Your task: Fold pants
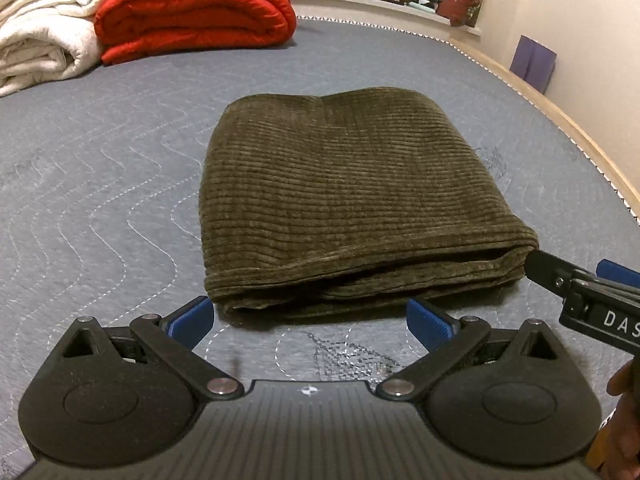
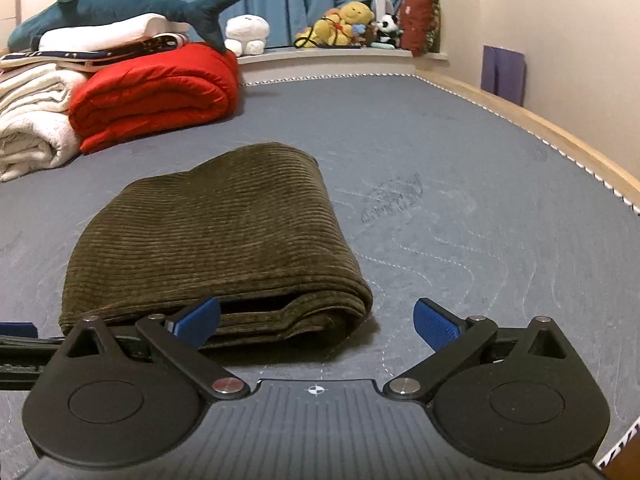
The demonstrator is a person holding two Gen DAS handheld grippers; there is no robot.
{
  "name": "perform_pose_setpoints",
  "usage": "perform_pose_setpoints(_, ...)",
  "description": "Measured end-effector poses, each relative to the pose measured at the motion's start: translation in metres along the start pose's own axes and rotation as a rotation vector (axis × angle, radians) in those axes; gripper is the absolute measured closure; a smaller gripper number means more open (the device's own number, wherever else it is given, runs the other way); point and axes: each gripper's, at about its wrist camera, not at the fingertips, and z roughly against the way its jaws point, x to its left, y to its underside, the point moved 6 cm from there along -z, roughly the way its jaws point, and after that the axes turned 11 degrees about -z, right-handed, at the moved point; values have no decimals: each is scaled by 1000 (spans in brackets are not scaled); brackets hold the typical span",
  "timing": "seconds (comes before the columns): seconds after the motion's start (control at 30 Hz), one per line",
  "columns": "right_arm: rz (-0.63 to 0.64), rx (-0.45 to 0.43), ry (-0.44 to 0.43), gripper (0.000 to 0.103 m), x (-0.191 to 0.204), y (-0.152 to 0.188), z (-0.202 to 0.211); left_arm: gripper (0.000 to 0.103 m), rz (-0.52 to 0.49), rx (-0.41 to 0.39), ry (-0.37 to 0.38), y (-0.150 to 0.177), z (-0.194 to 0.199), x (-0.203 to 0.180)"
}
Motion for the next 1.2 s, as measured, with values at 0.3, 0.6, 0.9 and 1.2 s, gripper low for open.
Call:
perform_pose_setpoints(0.3,12,10,-4,1,-1,1,-2,0,-2,-12,-10,-3,1,-4)
perform_pose_setpoints(0.6,41,-12,-17,1,5,1,4,1,-7,-10,-10,-2,-1,-5)
perform_pose_setpoints(0.9,49,-26,-33,1,12,1,7,1,-7,-13,-9,-2,0,-4)
perform_pose_setpoints(1.2,55,-35,-37,1,19,2,7,0,-7,-18,-10,-1,0,-5)
